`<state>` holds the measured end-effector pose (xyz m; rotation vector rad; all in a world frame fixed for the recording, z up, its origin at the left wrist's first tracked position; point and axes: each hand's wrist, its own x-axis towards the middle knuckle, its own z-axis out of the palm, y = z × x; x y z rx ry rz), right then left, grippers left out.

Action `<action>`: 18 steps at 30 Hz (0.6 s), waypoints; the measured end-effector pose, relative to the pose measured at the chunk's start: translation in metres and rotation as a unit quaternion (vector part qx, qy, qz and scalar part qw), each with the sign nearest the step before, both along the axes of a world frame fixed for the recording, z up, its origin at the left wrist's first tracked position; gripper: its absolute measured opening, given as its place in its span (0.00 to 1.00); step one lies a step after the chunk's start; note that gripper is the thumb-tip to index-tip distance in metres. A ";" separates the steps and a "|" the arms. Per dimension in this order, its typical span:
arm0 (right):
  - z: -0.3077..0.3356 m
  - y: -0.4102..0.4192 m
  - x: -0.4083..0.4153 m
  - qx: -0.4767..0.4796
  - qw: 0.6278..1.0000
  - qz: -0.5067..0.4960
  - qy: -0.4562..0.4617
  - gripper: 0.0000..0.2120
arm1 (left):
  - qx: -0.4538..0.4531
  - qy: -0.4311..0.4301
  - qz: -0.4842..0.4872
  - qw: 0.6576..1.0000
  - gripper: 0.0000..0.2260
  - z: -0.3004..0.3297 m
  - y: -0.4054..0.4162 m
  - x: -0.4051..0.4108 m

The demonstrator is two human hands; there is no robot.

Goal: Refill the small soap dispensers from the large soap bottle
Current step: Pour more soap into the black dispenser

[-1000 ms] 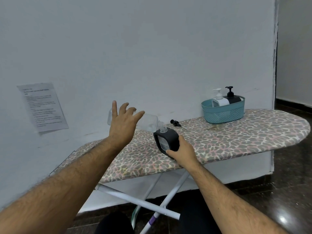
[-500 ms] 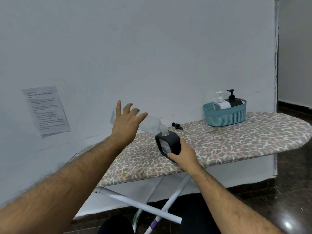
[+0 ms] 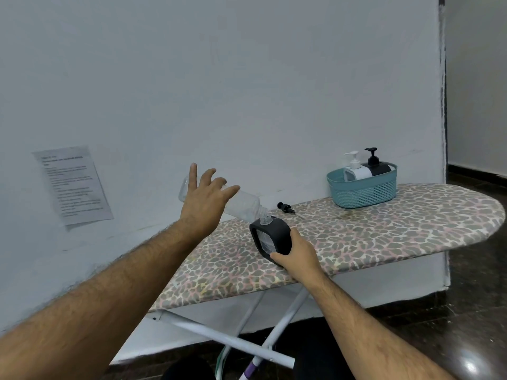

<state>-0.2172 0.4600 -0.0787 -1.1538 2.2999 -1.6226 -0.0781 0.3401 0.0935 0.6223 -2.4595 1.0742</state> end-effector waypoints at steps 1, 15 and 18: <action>0.000 0.000 0.000 0.000 1.000 -0.001 0.001 0.25 | -0.002 -0.003 0.000 1.000 0.34 0.001 0.000 0.000; 0.000 0.000 0.000 0.000 1.000 -0.001 -0.002 0.24 | -0.016 -0.012 -0.005 1.000 0.34 0.008 0.004 -0.007; 0.000 0.000 0.000 0.000 1.000 -0.001 -0.004 0.23 | -0.022 -0.019 -0.013 0.999 0.33 0.010 0.004 -0.009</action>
